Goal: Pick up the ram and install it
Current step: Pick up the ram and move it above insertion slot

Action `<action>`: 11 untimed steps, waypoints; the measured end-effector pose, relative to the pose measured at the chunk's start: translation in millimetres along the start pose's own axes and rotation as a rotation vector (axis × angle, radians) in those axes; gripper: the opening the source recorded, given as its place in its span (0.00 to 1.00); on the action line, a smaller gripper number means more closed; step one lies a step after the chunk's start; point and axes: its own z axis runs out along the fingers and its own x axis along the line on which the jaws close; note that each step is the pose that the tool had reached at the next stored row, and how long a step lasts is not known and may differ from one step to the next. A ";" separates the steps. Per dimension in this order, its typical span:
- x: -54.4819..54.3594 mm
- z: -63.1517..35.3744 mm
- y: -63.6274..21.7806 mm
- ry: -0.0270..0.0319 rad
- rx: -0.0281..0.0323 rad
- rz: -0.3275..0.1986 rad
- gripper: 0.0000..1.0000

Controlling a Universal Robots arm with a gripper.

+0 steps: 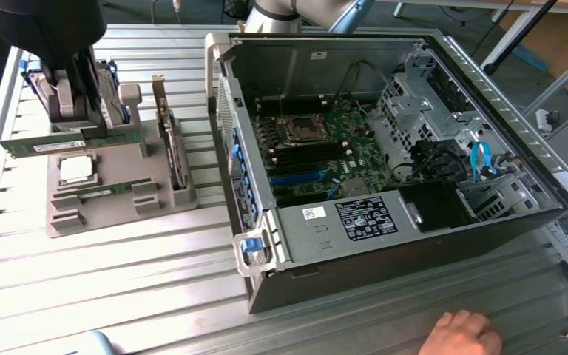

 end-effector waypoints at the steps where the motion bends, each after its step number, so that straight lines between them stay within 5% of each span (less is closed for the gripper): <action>1: 0.0 -1.1 0.0 -0.0001 0.0000 0.000 0.12; 11: 0.3 -16.7 -0.5 0.0000 -0.0001 0.000 0.12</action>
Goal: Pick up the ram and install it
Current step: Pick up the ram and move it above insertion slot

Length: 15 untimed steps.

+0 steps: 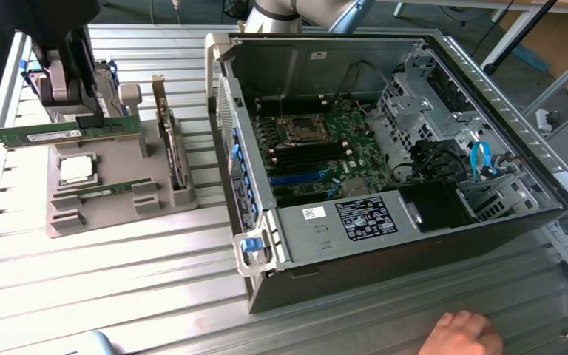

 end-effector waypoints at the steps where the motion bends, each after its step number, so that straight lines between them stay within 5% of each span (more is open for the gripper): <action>1: 0.0 -1.2 0.0 -0.0001 0.0001 0.000 0.12; 15: 0.1 -8.5 -0.3 -0.0001 0.0001 0.000 0.12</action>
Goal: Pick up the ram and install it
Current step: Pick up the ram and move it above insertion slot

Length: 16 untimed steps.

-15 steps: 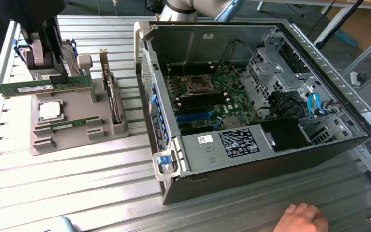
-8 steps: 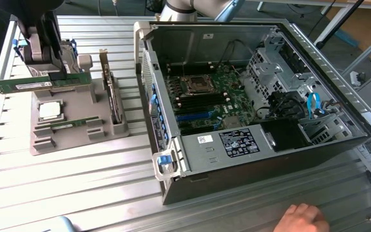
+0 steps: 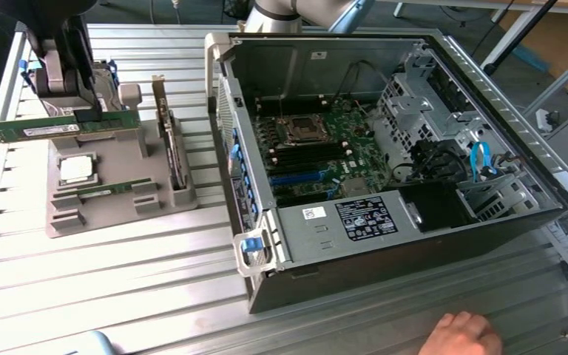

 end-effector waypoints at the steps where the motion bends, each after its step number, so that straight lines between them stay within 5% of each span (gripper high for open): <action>1: 0.0 0.0 0.0 0.0000 0.0000 0.000 0.12; 16: 0.5 -0.2 -11.8 0.0001 0.0000 0.000 0.12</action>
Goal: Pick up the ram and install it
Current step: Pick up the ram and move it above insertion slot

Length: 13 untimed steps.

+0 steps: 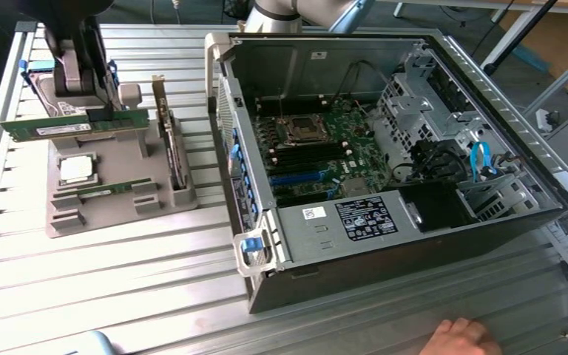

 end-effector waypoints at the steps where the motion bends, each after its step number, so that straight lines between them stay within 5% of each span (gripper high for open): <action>1: 0.0 0.0 -1.0 0.0002 0.0000 0.000 0.12; 13: 0.8 -0.4 -19.9 0.0002 0.0000 0.000 0.12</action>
